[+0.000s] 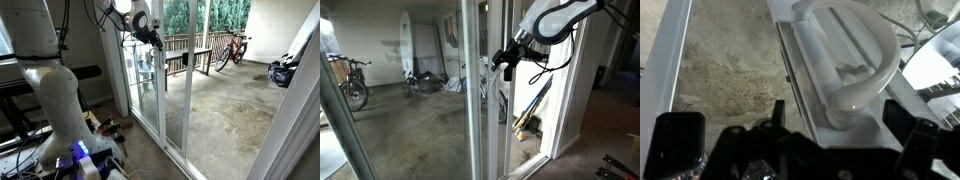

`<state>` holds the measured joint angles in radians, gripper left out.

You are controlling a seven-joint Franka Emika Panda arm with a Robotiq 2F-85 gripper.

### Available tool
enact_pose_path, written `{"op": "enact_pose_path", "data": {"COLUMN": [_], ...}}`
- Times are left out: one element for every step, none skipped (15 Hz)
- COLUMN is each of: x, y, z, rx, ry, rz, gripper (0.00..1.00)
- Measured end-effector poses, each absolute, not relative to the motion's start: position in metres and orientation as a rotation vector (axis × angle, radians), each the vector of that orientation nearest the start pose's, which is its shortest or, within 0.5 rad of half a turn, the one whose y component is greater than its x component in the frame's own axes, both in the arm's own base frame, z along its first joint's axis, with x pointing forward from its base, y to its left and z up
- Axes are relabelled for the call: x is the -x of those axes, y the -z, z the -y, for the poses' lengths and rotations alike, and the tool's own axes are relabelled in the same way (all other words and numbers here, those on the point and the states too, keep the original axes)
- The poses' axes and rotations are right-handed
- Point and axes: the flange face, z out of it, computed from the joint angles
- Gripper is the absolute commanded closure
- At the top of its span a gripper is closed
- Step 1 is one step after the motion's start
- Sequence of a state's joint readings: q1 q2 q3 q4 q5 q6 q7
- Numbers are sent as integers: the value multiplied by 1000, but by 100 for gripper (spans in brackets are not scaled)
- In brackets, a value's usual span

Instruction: Slide the glass door to the right.

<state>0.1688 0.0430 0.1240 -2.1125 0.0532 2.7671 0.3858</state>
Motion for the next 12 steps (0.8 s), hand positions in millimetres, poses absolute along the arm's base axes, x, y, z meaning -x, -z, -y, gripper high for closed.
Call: {"op": "enact_pose_path", "data": {"x": [-572,-573,-573,-573,-573,-573,-573,-574,-574,-573,-573,-573], "y": [-466,-466,-465,-464,-463,-460,-457,-456,-456,-456,-456,-456], "z": [-165,-161,-159,-158,-156,-154,-151,-151,-151,-151,-151,-151], "rx": [2780,2779,2781,2782,2785,2790,2797,2796,2793,2791,2789,2787], "ry": [815,816,811,805,793,779,765,762,758,754,750,743], "rz": [-209,-226,-236,-248,-262,-275,-289,-297,-311,-323,-337,-355], "gripper": [0,0,0,0,0,0,0,0,0,0,0,0]}}
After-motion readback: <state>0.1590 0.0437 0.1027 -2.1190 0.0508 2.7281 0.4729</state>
